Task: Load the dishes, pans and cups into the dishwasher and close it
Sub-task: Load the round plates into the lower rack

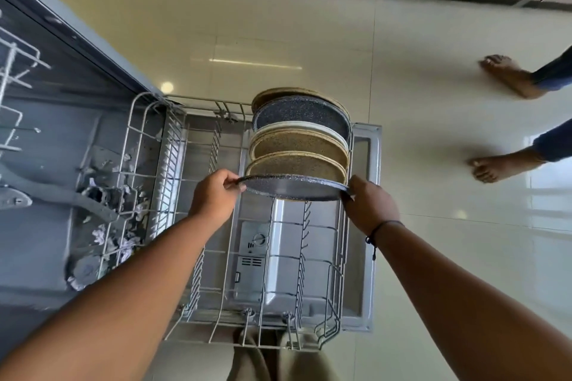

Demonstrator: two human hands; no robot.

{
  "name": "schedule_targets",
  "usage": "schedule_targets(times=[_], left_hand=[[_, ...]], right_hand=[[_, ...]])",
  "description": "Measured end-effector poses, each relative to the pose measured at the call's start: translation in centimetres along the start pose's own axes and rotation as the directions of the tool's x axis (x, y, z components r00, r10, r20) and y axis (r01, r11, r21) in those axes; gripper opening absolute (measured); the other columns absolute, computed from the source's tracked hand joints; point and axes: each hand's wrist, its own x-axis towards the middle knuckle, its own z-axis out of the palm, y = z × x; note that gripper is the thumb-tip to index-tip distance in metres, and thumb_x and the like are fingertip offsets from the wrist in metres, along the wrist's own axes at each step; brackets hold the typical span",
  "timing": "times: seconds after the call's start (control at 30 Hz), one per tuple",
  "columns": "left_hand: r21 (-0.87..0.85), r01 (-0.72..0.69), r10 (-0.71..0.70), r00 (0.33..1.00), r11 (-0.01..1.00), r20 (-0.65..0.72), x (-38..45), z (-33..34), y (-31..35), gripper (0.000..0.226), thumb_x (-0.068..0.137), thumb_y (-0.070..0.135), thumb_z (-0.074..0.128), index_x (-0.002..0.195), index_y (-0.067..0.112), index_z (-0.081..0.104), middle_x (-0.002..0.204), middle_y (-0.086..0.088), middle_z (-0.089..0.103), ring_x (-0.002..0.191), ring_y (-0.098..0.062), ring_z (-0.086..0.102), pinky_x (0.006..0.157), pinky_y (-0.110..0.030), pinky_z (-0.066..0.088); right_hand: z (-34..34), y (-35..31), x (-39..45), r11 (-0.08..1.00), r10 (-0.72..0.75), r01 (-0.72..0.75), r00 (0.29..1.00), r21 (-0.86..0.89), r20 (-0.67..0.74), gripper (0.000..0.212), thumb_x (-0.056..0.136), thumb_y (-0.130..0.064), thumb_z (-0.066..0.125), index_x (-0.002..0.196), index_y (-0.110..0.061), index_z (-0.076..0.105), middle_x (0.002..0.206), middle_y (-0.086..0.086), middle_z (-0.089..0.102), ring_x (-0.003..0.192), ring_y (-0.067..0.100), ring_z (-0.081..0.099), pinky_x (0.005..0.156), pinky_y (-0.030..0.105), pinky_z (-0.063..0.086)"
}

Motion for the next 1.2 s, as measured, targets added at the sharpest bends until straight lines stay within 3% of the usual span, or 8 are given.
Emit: schedule_targets(times=[0.27, 0.4, 0.57, 0.67, 0.8, 0.9, 1.0, 1.2], left_hand=[[0.108, 0.054, -0.069, 0.987, 0.993, 0.143, 0.2, 0.5, -1.5, 0.027, 0.091, 0.036, 0.062, 0.112, 0.019, 0.062, 0.104, 0.001, 0.064, 0.090, -0.020, 0.058, 0.067, -0.026, 0.040], [0.182, 0.040, -0.091, 0.957, 0.982, 0.277, -1.0, 0.2, -2.1, 0.029, 0.095, 0.033, 0.054, 0.118, 0.018, 0.060, 0.116, -0.003, 0.062, 0.095, -0.018, 0.056, 0.076, -0.024, 0.041], [0.303, -0.025, -0.125, 0.877, 0.953, 0.465, -4.9, -1.1, -3.7, 0.028, 0.094, 0.036, 0.055, 0.116, 0.020, 0.058, 0.120, -0.002, 0.061, 0.098, -0.015, 0.057, 0.075, -0.025, 0.044], [0.391, -0.109, -0.101, 0.872, 0.914, 0.478, -8.8, -3.4, -3.6, 0.031, 0.095, 0.038, 0.053, 0.119, 0.019, 0.056, 0.115, -0.001, 0.063, 0.093, -0.013, 0.058, 0.071, -0.026, 0.043], [0.505, -0.217, 0.033, 0.937, 0.836, 0.348, -15.6, -8.3, -2.5, 0.031, 0.094, 0.040, 0.050, 0.119, 0.023, 0.055, 0.120, 0.000, 0.061, 0.106, -0.018, 0.056, 0.087, -0.033, 0.048], [0.502, -0.266, 0.178, 0.960, 0.823, 0.217, -22.0, -12.0, -2.0, 0.028, 0.093, 0.039, 0.049, 0.115, 0.024, 0.056, 0.118, 0.001, 0.060, 0.111, -0.018, 0.053, 0.092, -0.035, 0.046], [0.500, -0.225, 0.219, 0.973, 0.836, 0.072, -29.4, -15.0, -3.0, 0.027, 0.091, 0.039, 0.047, 0.109, 0.022, 0.058, 0.113, 0.000, 0.061, 0.113, -0.019, 0.051, 0.092, -0.035, 0.044], [0.376, 0.073, 0.024, 0.969, 0.924, -0.245, -43.2, -17.5, -7.4, 0.042, 0.088, 0.044, 0.045, 0.120, 0.021, 0.060, 0.120, -0.004, 0.061, 0.115, -0.024, 0.054, 0.096, -0.034, 0.045]], right_hand=[[1.4, -0.8, 0.4, 0.999, -0.009, 0.010, 1.000, -0.038, 0.021, 0.023, 0.096, -0.026, 0.044, 0.109, -0.020, 0.062, 0.106, 0.006, 0.066, 0.089, 0.031, 0.062, 0.066, 0.030, 0.045], [1.0, -0.8, -0.2, 1.000, -0.006, 0.006, 1.000, 0.012, 0.002, 0.037, 0.098, -0.022, 0.043, 0.133, -0.032, 0.042, 0.118, 0.008, 0.064, 0.095, 0.030, 0.063, 0.073, 0.036, 0.052], [-0.5, -1.1, -2.3, 0.998, -0.043, 0.044, 0.999, 0.055, -0.017, 0.048, 0.095, -0.018, 0.048, 0.139, -0.025, 0.031, 0.136, 0.009, 0.052, 0.109, 0.033, 0.059, 0.083, 0.041, 0.051], [-1.7, -1.3, -5.0, 0.991, -0.112, 0.114, 0.993, -0.067, 0.035, 0.058, 0.091, -0.021, 0.053, 0.143, -0.020, 0.028, 0.151, 0.005, 0.034, 0.128, 0.028, 0.047, 0.098, 0.041, 0.047], [-3.4, -3.5, -10.8, 0.923, -0.180, 0.233, 0.965, -0.306, 0.193, 0.076, 0.089, -0.028, 0.052, 0.151, -0.019, 0.009, 0.160, 0.006, 0.008, 0.146, 0.025, 0.013, 0.115, 0.039, 0.027], [-4.7, -7.6, -15.4, 0.854, -0.305, 0.402, 0.901, -0.329, 0.309, 0.072, 0.090, -0.034, 0.050, 0.150, -0.020, 0.013, 0.158, 0.006, 0.011, 0.146, 0.026, 0.011, 0.116, 0.038, 0.024], [-5.8, -12.5, -19.8, 0.681, -0.498, 0.640, 0.761, -0.357, 0.415, 0.070, 0.091, -0.039, 0.048, 0.149, -0.020, 0.014, 0.156, 0.005, 0.017, 0.145, 0.026, 0.014, 0.115, 0.039, 0.024], [-5.4, -20.5, -28.1, 0.174, -0.696, 0.873, 0.436, -0.456, 0.570, 0.067, 0.095, -0.032, 0.040, 0.153, -0.018, 0.008, 0.159, 0.009, 0.014, 0.147, 0.032, 0.005, 0.117, 0.045, 0.015]])
